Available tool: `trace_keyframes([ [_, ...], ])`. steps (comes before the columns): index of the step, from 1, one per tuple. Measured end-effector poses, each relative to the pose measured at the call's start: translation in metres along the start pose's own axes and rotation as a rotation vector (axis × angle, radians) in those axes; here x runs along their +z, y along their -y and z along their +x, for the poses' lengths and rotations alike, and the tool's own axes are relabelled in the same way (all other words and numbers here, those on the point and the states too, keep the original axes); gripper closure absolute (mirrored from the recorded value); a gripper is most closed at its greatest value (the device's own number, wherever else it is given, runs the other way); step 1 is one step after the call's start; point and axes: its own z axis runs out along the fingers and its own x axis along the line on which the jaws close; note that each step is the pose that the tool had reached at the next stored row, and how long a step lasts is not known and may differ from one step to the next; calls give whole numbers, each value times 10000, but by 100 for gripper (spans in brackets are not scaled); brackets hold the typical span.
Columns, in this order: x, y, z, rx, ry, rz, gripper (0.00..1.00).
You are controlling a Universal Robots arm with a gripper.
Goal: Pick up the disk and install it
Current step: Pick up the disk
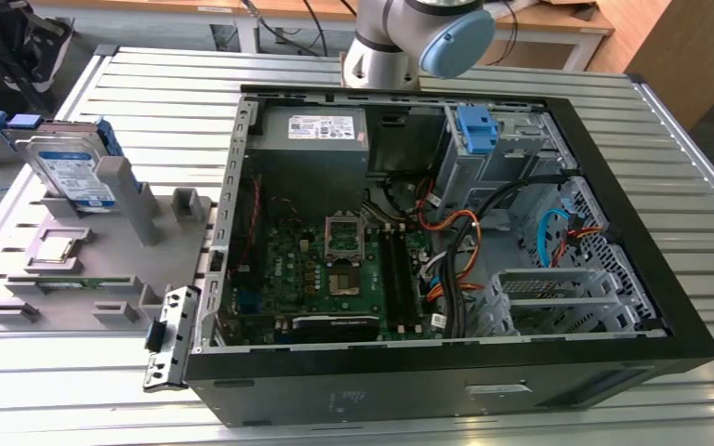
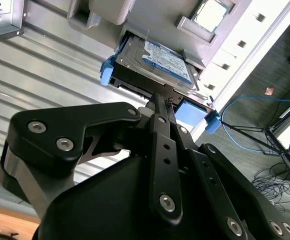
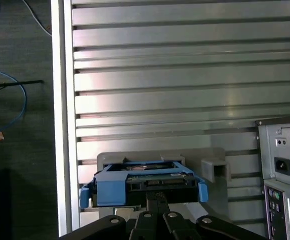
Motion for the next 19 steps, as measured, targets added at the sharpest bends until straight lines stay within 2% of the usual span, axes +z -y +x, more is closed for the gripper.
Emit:
trace_keyframes([
  [8, 1, 0, 0, -1046, -66, -24, 89],
  [19, 1, 0, 0, -2997, -190, -68, 89],
])
